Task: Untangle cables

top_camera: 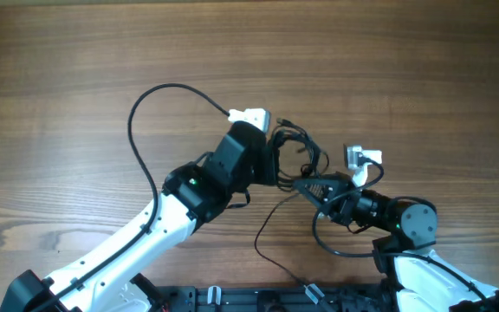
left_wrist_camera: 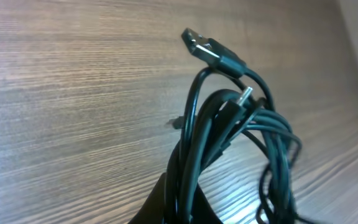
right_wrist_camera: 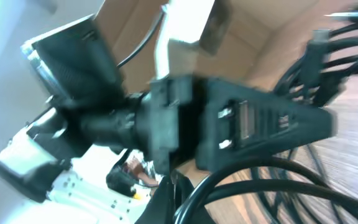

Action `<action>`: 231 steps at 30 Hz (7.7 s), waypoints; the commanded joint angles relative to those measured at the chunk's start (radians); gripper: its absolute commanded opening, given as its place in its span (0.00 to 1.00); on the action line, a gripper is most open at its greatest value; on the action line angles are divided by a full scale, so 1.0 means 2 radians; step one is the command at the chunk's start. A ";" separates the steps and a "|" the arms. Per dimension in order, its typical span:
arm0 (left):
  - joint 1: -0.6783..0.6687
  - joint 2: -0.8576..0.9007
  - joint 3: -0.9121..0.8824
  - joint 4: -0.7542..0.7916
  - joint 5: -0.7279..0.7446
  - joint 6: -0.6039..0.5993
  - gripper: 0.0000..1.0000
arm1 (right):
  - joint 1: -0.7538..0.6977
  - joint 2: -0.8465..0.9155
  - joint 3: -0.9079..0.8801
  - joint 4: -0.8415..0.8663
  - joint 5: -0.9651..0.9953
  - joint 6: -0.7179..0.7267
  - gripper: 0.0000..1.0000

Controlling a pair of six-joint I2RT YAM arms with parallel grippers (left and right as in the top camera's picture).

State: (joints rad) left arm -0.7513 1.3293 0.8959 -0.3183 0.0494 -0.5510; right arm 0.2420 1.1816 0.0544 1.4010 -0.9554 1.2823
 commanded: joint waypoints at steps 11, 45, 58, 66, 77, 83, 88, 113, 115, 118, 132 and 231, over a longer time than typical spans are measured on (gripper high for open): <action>-0.038 -0.003 0.003 0.046 0.205 0.085 0.04 | -0.007 -0.001 0.003 -0.212 0.192 -0.024 0.04; 0.094 0.003 0.003 -0.007 0.041 -0.337 0.04 | -0.095 0.000 0.003 -0.159 0.039 -0.013 1.00; 0.094 0.003 0.003 -0.044 0.006 -0.815 0.04 | -0.007 0.000 0.003 -0.069 -0.066 -0.079 0.93; 0.105 0.003 0.003 0.000 0.039 -0.815 0.04 | 0.155 0.000 0.003 -0.215 0.259 -0.262 0.98; 0.105 0.003 0.003 -0.043 0.238 -0.786 0.04 | 0.168 0.000 0.003 -0.215 0.432 -0.415 0.97; 0.105 0.003 0.003 -0.041 0.274 -0.748 0.04 | 0.168 0.000 0.003 -0.215 0.385 -0.430 0.35; 0.107 0.003 0.003 -0.042 0.210 -0.499 0.39 | 0.168 0.000 0.003 -0.213 0.385 -0.312 0.04; 0.181 -0.021 0.003 -0.134 0.336 0.096 0.76 | 0.137 0.000 0.003 -0.252 0.236 0.084 0.04; 0.180 -0.017 0.003 -0.143 0.334 0.137 0.71 | 0.137 0.000 0.003 -0.231 0.217 0.085 0.04; 0.180 -0.006 0.003 -0.151 0.334 0.156 0.63 | 0.137 0.000 0.003 -0.185 0.187 0.084 0.04; 0.191 0.016 0.003 -0.121 0.272 0.150 0.04 | 0.137 0.000 0.003 -0.186 0.177 0.000 0.79; 0.345 -0.037 0.004 -0.061 0.183 -0.037 0.04 | 0.206 0.000 0.303 -0.763 0.247 -0.369 0.16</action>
State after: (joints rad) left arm -0.0628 1.2701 0.8986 -0.4633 0.3660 -0.6792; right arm 0.6575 1.1889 0.6468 -0.0879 -0.5407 0.5735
